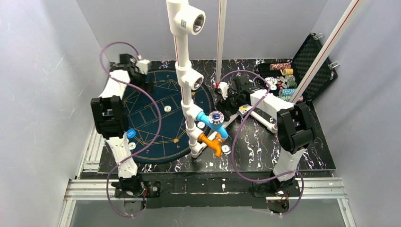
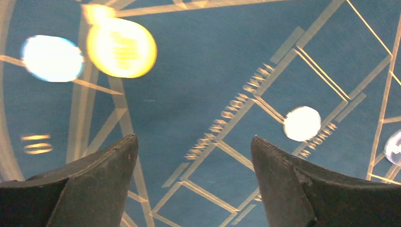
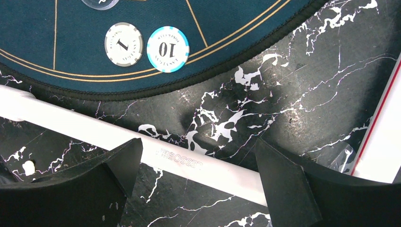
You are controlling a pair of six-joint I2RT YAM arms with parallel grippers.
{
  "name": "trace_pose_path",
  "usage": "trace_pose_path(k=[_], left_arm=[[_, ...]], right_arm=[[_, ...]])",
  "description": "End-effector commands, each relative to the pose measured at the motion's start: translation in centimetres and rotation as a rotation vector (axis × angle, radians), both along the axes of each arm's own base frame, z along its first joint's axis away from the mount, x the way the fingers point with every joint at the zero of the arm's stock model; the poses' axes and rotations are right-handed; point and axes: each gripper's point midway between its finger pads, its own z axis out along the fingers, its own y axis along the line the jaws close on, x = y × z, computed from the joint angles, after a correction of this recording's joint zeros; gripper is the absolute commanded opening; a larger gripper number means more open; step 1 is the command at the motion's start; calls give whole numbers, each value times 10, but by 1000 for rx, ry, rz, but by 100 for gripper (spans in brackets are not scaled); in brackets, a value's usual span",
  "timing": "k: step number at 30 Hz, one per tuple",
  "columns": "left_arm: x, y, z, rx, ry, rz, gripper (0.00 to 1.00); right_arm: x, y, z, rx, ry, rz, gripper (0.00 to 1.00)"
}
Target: Distribute texas hold em gaming equipment
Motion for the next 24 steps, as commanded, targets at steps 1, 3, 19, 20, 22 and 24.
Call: trace_pose_path(k=[1, 3, 19, 20, 22, 24], left_arm=[[-52, -84, -9, -14, 67, -235, 93], [-69, -99, -18, 9, 90, -271, 96], [-79, -125, -60, 158, 157, -304, 76], [-80, -125, -63, 161, 161, -305, 75], [-83, -126, -70, 166, 175, -311, 72], [-87, -128, -76, 172, 188, -322, 69]], right_arm=[[0, 3, -2, 0, 1, 13, 98], [-1, 3, -2, 3, 2, 15, 98], [-1, 3, -1, 2, 2, 17, 98], [-1, 3, -1, 2, 1, 17, 98], [-1, 3, -2, 2, 2, 17, 98], [-1, 3, -2, 1, 3, 17, 98]])
